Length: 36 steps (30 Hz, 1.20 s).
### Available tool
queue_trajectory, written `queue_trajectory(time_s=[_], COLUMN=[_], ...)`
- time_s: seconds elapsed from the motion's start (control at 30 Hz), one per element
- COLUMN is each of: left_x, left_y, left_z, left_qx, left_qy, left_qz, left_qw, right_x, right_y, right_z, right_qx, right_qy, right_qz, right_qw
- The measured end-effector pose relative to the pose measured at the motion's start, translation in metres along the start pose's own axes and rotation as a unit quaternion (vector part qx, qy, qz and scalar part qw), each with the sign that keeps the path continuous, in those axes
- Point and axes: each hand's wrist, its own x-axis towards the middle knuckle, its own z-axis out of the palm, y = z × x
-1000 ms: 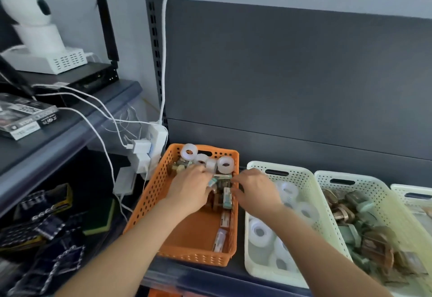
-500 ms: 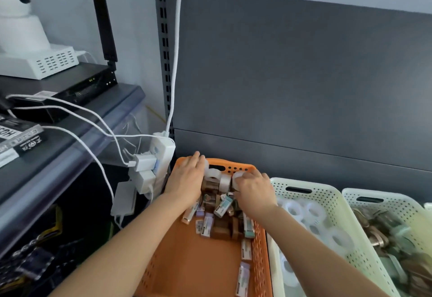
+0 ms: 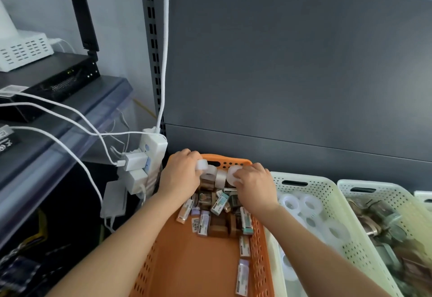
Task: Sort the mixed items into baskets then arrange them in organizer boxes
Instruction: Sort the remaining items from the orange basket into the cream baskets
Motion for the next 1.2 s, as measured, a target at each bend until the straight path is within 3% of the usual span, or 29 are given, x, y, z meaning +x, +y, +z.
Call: queue_trajectory(time_s=[0.2,0.47,0.6,0.67,0.77,1.0,1.2], left_x=[-0.013,-0.036,-0.055,-0.063,-0.072,-0.082,-0.087], left_y=[0.048,0.139,0.163,0.167,0.167,0.16,0.13], left_z=[-0.006,0.018,0.041,0.052,0.059,0.053,0.03], left_qx=[-0.126,-0.175,-0.12,-0.078,-0.025,-0.044,-0.02], left_qy=[0.041,0.023,-0.1,-0.172,-0.206,-0.18,-0.073], left_qz=[0.039,0.148,0.231,0.238,0.233,0.219,0.192], left_qw=[0.99,0.973,0.96,0.953,0.95,0.958,0.979], right_x=[-0.021,-0.082,-0.113,-0.127,-0.14,-0.135,-0.12], right_y=[0.009,0.076,0.107,0.118,0.126,0.117,0.092], right_z=[-0.034,-0.075,-0.078,-0.074,-0.067,-0.065,-0.059], right_qx=[0.085,0.062,0.027,0.025,0.017,-0.014,0.02], right_qy=[0.093,0.13,0.069,0.002,-0.045,-0.025,-0.023], right_qz=[0.017,0.076,0.098,0.123,0.121,0.082,0.045], right_qw=[0.992,0.987,0.992,0.992,0.992,0.996,0.999])
